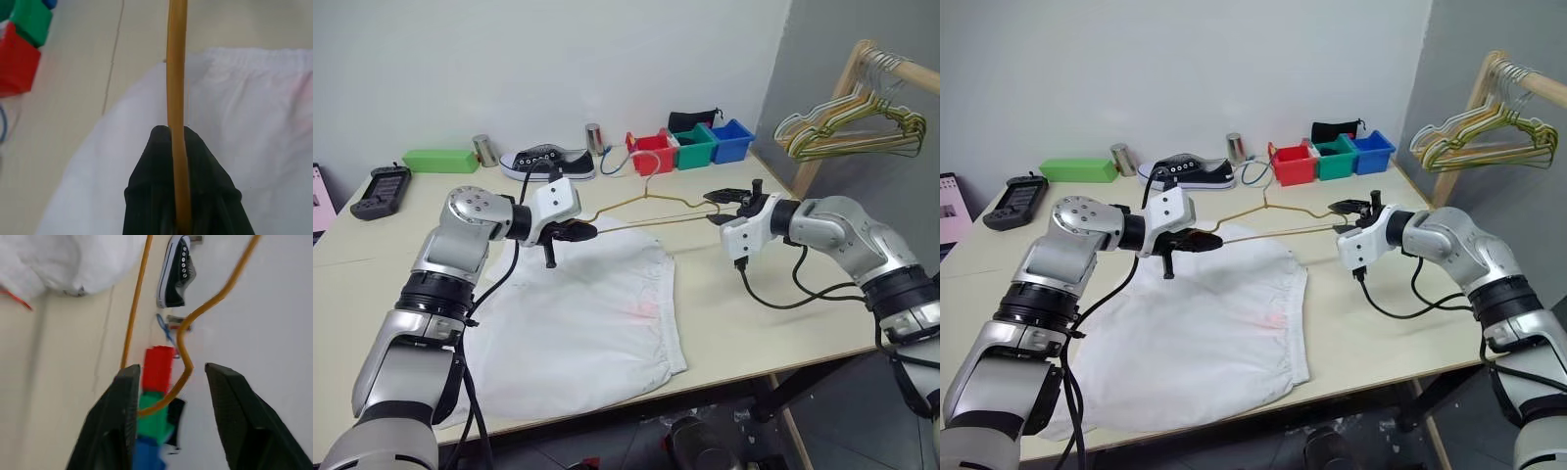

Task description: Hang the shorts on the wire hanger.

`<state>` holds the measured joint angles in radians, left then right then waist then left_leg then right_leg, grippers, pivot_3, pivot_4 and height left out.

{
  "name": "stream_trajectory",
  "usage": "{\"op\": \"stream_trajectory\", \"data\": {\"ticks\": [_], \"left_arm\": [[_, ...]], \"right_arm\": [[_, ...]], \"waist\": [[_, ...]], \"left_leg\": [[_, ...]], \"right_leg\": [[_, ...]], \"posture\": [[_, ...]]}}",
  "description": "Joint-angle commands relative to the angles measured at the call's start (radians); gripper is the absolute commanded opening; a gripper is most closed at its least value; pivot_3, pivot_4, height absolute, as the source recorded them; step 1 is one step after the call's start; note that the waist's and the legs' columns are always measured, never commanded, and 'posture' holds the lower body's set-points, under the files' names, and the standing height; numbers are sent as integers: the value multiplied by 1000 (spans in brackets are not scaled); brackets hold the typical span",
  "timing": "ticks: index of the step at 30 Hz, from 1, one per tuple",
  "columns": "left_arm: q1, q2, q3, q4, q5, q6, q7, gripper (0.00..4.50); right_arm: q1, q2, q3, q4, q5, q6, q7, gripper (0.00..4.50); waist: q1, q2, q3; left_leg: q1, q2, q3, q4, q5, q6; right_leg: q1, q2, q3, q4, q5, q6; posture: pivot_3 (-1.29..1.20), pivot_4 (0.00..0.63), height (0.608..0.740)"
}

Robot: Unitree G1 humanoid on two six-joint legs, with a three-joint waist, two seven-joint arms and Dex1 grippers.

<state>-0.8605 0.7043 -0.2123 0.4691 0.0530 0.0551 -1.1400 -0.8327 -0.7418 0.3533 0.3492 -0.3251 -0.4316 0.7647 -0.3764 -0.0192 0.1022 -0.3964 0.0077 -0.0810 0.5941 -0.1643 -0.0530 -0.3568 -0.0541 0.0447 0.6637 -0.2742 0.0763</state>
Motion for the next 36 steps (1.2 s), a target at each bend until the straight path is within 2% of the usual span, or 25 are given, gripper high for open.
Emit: {"op": "stream_trajectory", "data": {"ticks": [1,6,8,14,23,25,36], "left_arm": [[-48,-12,-8,16,77,-137,112,0],[-49,-29,-23,-4,123,-244,164,0],[-55,-36,-26,-13,134,-263,180,0],[-62,-45,-37,-35,175,-334,219,0],[-53,-61,-33,-89,178,-322,210,0],[-50,-61,-32,-96,177,-319,207,0],[-41,-61,-32,-111,173,-304,193,0]], "right_arm": [[3,1,-95,-150,217,312,196,3276],[-20,14,-119,-160,231,491,219,4479],[-28,28,-118,-144,233,557,220,4479],[-43,37,-67,-56,133,491,177,4479],[-112,86,-57,116,52,437,100,4479],[-120,95,-59,129,49,428,94,4305],[-134,112,-61,171,18,380,67,1516]], "waist": [[-1,0,0],[-5,0,0],[-8,0,0],[-14,0,0],[-14,0,0],[-14,0,0],[-13,0,0]], "left_leg": [[0,0,0,0,0,0],[0,0,0,0,0,0],[0,0,0,0,0,0],[0,0,0,0,0,0],[-1,0,1,0,0,0],[-1,0,1,0,0,0],[-1,0,1,0,0,0]], "right_leg": [[0,0,0,0,0,0],[0,0,-1,0,0,0],[0,0,-1,0,0,0],[-1,0,0,0,0,0],[-2,0,0,0,0,0],[-2,0,0,0,0,1],[-1,0,0,0,0,1]], "posture": [[-314,35,740],[-320,36,740],[-321,36,740],[-317,38,740],[-304,37,740],[-301,37,740],[-296,36,740]]}}
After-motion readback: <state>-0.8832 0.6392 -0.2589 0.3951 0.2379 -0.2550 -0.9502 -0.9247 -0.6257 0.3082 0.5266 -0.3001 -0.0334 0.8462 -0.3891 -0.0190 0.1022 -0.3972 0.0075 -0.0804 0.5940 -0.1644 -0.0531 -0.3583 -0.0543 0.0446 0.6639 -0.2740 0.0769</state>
